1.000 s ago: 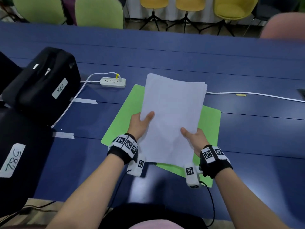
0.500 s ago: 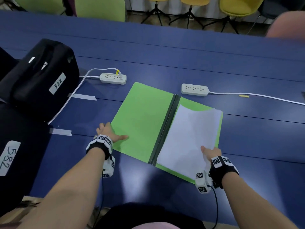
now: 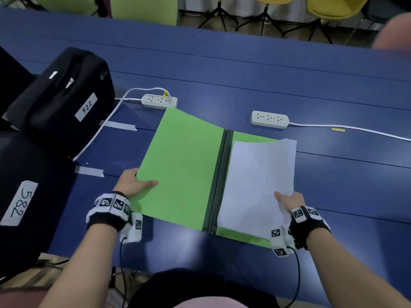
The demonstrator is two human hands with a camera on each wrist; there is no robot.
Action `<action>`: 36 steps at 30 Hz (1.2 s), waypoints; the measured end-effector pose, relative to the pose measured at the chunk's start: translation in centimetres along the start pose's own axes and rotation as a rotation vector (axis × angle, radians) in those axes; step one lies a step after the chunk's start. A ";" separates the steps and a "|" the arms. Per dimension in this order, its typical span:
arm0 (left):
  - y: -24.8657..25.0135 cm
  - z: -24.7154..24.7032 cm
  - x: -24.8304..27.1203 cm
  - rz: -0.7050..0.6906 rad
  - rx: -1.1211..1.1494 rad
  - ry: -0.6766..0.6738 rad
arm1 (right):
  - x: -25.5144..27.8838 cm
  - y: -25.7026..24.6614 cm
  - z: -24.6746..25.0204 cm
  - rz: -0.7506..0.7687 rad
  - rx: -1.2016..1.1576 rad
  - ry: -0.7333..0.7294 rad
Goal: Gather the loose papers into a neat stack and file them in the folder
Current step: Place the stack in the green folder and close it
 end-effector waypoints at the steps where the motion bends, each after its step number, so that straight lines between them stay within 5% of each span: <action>1: 1.1 0.6 0.7 -0.045 0.020 -0.069 | -0.1 -0.2 0.0 -0.004 -0.001 0.006; 8: 6.1 0.3 5.5 -0.245 -0.013 -0.259 | -0.4 -1.5 -1.1 0.031 0.075 0.018; 20: 9.8 -4.2 12.2 -0.450 -0.068 -0.297 | -0.5 -0.8 -0.5 0.136 0.381 -0.039; 24: 11.9 -7.0 14.2 -0.499 0.008 -0.349 | 0.0 -1.8 0.8 0.255 0.395 0.087; 26: 12.4 -9.1 14.2 -0.479 0.038 -0.437 | 1.5 -4.4 1.5 0.402 0.171 0.025; 30: 11.9 -13.8 12.5 -0.394 -0.045 -0.559 | 6.0 -7.9 2.4 0.498 -0.183 -0.385; 33: 10.1 -16.5 9.7 -0.313 -0.159 -0.539 | 6.2 -6.4 3.1 0.516 -0.092 -0.399; 36: 8.3 -17.1 7.1 -0.223 -0.171 -0.336 | 4.2 -3.8 4.8 0.447 0.003 -0.275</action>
Point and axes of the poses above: each hand's wrist, its own x-axis away from the middle knuckle, its own z-axis out of the back of the hand, y = z × x, the point moved 4 cm from there along -x, towards the middle knuckle, and after that the axes turned 2 degrees about z, right-handed, at the moved point
